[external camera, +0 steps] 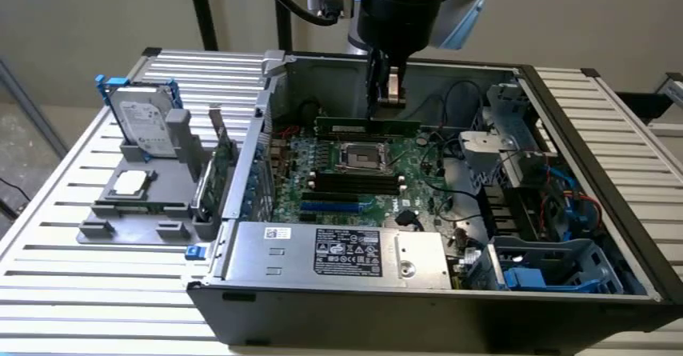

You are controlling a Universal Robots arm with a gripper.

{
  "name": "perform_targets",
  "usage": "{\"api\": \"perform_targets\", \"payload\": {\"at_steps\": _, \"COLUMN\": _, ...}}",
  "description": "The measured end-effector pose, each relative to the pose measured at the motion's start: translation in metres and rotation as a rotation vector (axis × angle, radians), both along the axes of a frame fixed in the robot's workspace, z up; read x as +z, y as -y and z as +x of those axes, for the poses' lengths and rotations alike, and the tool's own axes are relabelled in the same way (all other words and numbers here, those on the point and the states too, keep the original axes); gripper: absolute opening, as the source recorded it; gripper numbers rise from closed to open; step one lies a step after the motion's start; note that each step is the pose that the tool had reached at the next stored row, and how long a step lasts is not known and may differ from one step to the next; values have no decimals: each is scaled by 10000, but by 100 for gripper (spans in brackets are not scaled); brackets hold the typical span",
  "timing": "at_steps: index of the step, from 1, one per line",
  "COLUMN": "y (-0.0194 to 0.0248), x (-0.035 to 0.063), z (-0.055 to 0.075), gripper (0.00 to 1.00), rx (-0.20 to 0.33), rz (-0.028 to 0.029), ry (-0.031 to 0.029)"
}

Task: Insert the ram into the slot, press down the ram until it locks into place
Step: 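Insert the ram into the slot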

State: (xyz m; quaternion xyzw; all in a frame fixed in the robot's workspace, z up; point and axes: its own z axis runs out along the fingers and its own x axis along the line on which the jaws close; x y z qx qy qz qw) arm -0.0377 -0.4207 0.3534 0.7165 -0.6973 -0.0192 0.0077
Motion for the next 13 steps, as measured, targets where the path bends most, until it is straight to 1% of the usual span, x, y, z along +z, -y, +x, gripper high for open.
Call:
{"api": "perform_targets", "payload": {"at_steps": 4, "y": -1, "x": 0, "z": 0, "gripper": 13, "rx": 0, "rz": -2, "ry": 0}}
{"api": "perform_targets", "payload": {"at_steps": 6, "y": -19, "x": -8, "z": 0, "gripper": 13, "rx": -4, "rz": -9, "ry": 0}}
{"api": "perform_targets", "payload": {"at_steps": 10, "y": -99, "x": -49, "z": -1, "gripper": 13, "rx": -27, "rz": -24, "ry": 1}}
{"api": "perform_targets", "payload": {"at_steps": 13, "y": -145, "x": -105, "z": -1, "gripper": 13, "rx": -82, "rz": -34, "ry": 1}}
